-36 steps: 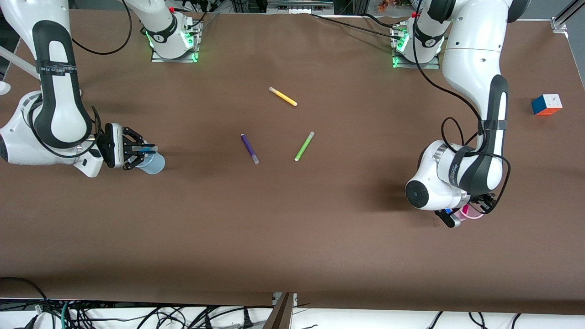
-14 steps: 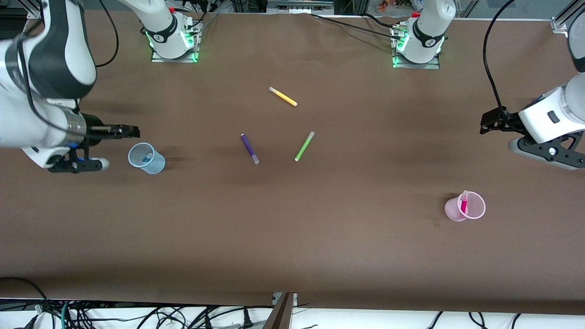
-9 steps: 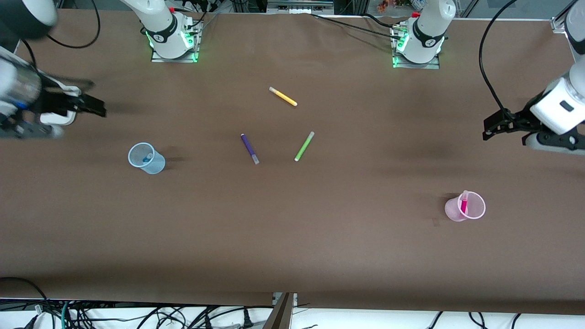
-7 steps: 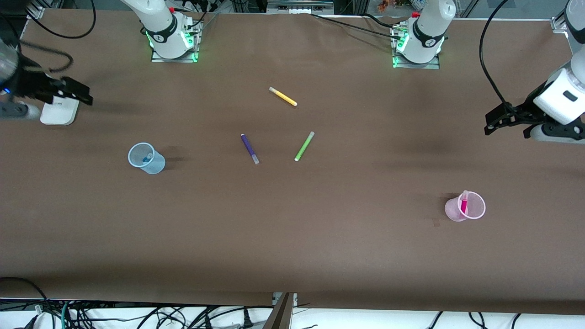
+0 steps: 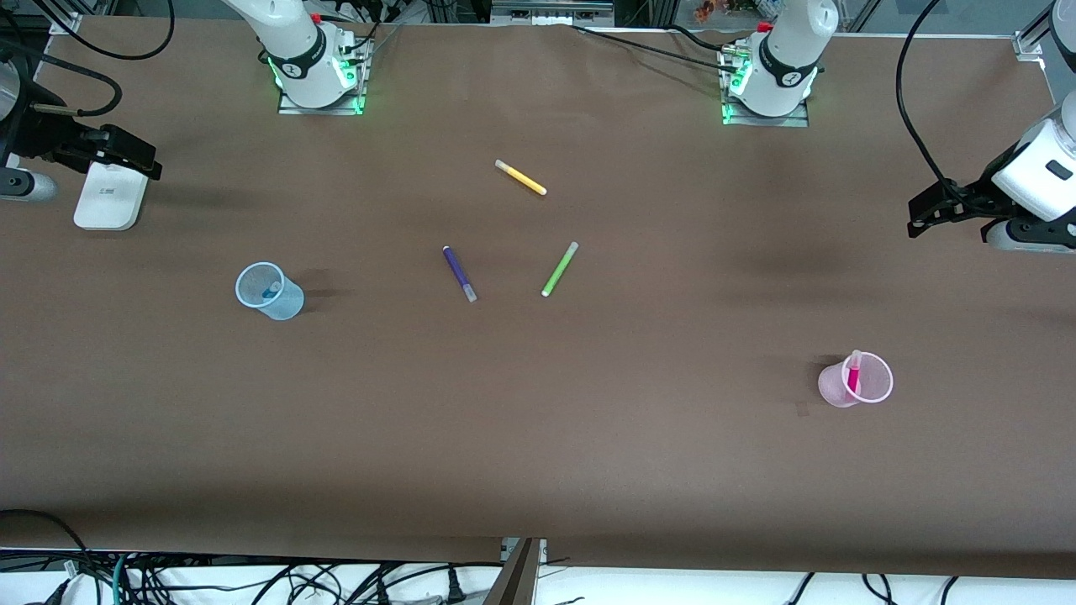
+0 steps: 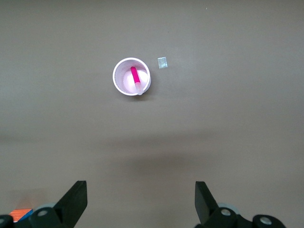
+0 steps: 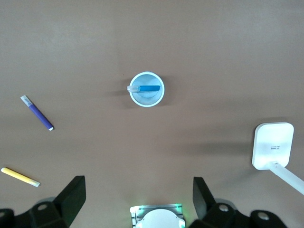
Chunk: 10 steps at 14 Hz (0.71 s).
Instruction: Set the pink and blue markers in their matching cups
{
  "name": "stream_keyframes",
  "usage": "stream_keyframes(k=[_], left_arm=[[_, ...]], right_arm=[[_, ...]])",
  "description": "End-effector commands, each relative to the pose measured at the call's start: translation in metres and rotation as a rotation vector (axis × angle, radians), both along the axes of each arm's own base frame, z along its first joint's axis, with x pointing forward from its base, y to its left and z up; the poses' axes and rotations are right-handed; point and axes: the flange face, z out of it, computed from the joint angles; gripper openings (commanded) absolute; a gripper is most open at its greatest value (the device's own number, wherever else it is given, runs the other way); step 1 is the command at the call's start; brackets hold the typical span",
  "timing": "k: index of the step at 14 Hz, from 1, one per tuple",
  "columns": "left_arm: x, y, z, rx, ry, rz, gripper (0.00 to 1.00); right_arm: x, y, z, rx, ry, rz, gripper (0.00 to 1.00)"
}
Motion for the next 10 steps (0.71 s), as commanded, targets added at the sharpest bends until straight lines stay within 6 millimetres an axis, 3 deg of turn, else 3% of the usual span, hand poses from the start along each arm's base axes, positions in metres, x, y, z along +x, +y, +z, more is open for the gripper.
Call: stream_keyframes(k=[1,10], left_arm=[[-0.005,0.0,0.003,0.014,0.002,-0.028,1.0],[-0.003,-0.012,0.005,0.013,0.002,-0.048,1.0]], right_arm=[[0.002,-0.004,0.008,-0.007,0.019,-0.025,1.0],[0.006,-0.002,0.005,-0.009,0.025,-0.024,1.0]])
